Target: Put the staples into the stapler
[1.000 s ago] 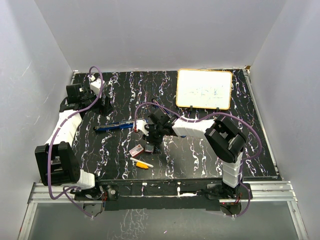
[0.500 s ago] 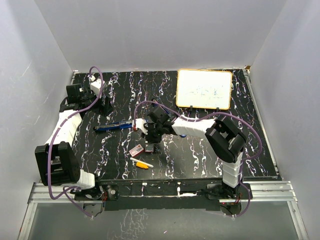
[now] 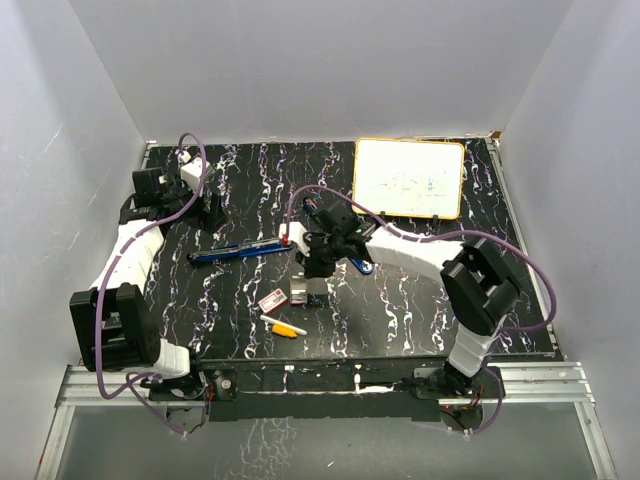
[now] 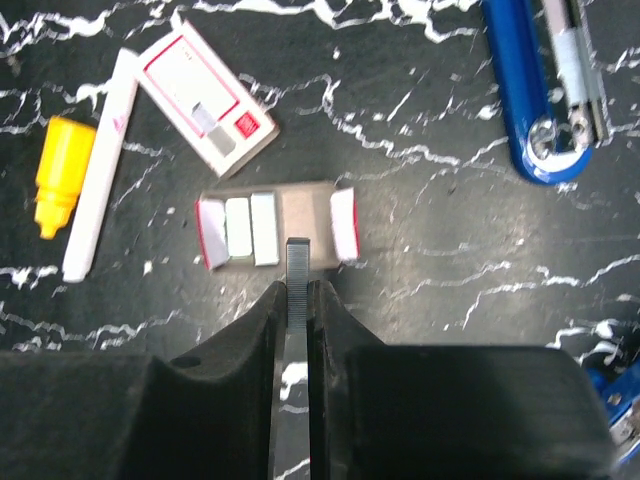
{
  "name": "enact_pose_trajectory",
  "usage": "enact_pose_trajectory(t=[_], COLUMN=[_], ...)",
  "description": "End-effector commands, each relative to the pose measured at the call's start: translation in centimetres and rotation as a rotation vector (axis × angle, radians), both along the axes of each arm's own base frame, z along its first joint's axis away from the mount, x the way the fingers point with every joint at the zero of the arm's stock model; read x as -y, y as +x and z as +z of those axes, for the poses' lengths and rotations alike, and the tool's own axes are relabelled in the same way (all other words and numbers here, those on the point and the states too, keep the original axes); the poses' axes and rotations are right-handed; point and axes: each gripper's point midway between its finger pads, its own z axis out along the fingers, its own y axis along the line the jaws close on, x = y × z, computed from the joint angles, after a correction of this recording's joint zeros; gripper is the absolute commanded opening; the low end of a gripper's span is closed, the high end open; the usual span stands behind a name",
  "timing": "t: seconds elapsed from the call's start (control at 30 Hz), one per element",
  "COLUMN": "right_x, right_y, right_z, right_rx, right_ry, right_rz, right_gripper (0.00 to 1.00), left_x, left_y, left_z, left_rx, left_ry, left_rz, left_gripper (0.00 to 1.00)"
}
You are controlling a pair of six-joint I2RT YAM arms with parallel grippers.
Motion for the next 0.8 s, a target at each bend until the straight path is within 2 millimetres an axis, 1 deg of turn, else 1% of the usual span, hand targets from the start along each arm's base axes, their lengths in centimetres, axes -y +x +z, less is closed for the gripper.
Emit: enact_pose_trajectory(t=[0.0,0.13,0.2,0.27,0.33,0.4,0.47,0.57,0.67,0.77], right_x=[2.1,3.9,4.3,4.4,4.4,4.4,4.4,4.6,4.7,4.9], right_y=[-1.2,-2.3,-2.6,-2.5,-2.1,-1.8,-1.6,-1.4,-1.4,-1.2], right_z=[1.5,-0.1,-0.8,-1.3,-1.2,-1.1,-1.0,-1.0,-1.3,-1.7], right_rx=[0.011,-0.003,-0.013,-0.017,-0.008,0.000,0.003,-0.003,-0.006,-0.003], right_ry=[0.031,-0.007,-0.019,-0.024,-0.016,-0.010,-0.004,0.001,-0.002,-0.014], right_rz=[0.016,0.010,0.007,-0.004,-0.018,-0.026,-0.029,-0.035,-0.035,-0.040], right_gripper=[0.08,0.10,0.11,0.19,0.26,0.32,0.34,0.41,0.41,0.38], left_x=[0.5,0.6,0.7,0.9,0.9,0.9,0.9,0.8,0.8,0.8], left_y=[0.0,0.2,0.3,0.3,0.3,0.2,0.1,-0.1,-0.1,0.0], left_z=[1.5,1.5,1.6,1.8,1.8,1.8,1.8,1.6,1.4,1.3], left_rx=[0.026,0.015,0.018,0.023,0.022,0.025,0.030,0.032,0.028,0.024], left_ry=[-0.017,-0.026,-0.033,-0.042,-0.048,-0.048,-0.042,-0.032,-0.031,-0.034], left_rz=[-0.026,-0.029,-0.032,-0.032,-0.032,-0.032,-0.034,-0.035,-0.039,-0.040], left_gripper=[0.82,0.83,0.83,0.83,0.83,0.83,0.83,0.83,0.83,0.83])
